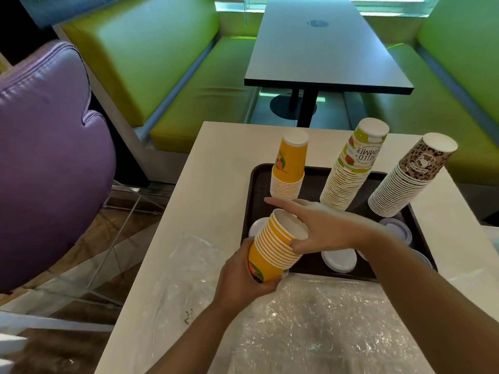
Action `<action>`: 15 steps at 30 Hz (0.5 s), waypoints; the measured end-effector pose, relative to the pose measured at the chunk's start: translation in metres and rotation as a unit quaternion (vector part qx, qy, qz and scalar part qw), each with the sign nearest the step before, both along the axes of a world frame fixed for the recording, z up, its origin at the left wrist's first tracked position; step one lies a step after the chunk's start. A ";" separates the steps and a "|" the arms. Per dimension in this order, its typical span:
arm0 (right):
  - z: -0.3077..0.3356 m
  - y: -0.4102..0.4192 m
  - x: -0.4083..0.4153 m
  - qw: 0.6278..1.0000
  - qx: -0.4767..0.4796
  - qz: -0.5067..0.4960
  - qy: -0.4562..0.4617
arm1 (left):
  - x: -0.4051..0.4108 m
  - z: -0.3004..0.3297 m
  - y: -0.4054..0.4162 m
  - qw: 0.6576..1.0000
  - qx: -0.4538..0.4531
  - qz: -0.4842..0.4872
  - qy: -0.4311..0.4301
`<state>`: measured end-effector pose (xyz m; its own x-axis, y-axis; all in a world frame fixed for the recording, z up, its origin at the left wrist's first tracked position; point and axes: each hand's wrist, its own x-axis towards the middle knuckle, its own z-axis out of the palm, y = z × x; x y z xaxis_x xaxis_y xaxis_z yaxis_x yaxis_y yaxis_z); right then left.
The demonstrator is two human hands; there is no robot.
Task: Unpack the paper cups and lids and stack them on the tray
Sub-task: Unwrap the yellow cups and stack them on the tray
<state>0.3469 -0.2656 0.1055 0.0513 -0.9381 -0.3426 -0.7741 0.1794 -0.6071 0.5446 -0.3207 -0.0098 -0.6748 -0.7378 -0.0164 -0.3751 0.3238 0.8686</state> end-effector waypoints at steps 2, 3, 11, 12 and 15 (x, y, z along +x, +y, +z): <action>0.009 0.002 -0.006 1.000 -0.004 0.025 0.013 | -0.001 0.003 -0.002 1.000 -0.010 -0.009 -0.001; 0.015 0.004 -0.008 0.999 -0.010 0.037 0.035 | -0.002 0.004 -0.004 1.000 -0.014 -0.013 -0.002; 0.032 0.000 -0.014 0.909 -0.219 0.080 0.346 | -0.008 0.020 -0.016 1.000 0.003 -0.001 0.003; 0.033 -0.002 -0.017 0.904 -0.254 0.072 0.336 | -0.009 0.022 -0.018 1.000 0.008 0.005 0.009; 0.033 -0.010 -0.029 0.883 -0.322 0.044 0.340 | -0.009 0.029 -0.024 0.999 0.031 0.021 0.026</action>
<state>0.3182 -0.2752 0.1387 0.1207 -0.9524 0.2799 -0.9926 -0.1114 0.0490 0.5354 -0.3444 0.0196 -0.6440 -0.7645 -0.0287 -0.3411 0.2534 0.9053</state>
